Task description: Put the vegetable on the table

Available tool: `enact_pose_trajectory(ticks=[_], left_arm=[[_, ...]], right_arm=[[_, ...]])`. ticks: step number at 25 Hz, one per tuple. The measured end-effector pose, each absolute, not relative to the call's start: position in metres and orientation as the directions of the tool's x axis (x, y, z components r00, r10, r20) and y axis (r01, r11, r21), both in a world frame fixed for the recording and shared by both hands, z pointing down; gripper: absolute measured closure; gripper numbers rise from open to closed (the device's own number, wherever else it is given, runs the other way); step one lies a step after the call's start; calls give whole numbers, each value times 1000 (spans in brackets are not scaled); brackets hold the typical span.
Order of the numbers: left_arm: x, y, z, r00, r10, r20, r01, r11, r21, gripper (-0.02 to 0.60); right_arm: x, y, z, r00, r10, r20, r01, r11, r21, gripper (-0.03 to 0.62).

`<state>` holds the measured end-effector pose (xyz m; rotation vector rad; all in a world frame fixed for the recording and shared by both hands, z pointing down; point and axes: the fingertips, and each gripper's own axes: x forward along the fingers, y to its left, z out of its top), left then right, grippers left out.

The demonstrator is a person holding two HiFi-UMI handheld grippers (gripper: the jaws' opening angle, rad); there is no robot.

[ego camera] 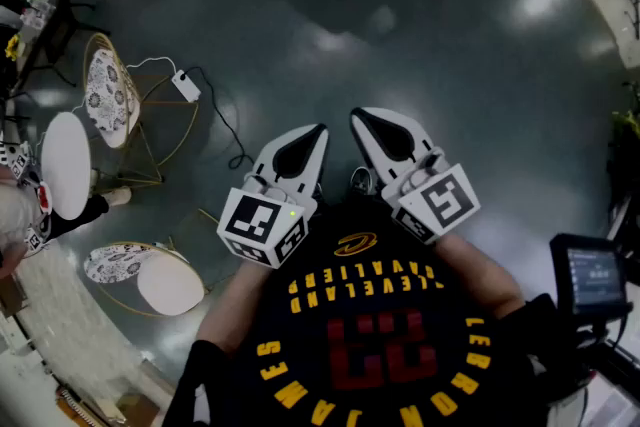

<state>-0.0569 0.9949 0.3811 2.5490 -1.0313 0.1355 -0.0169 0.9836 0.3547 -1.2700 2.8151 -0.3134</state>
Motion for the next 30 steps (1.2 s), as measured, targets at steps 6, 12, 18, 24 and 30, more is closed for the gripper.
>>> enact_pose_trajectory(ticks=[6,12,18,24,30], left_arm=[[-55,990,382,719,-653,239,-693,-649,313,580],[-61,962,375,684,-693,227,-727,-622,290,580],[-42,957,377,652,-722,231,-752,-580,311,580],[-49,960,407,609,-740,285,-783,-507,360,580],[-72,913,416,600,-756,262,-776,-470,419,580]], right_arm=[[-12,979,359,-664,-746,53,-735,638,-229,589],[-2,961,363,-663,-748,35,-727,632,-268,589],[3,956,381,-703,-709,53,-682,652,-333,589],[-4,942,404,-746,-662,77,-636,673,-377,589],[-28,898,415,-775,-623,105,-604,680,-417,589]])
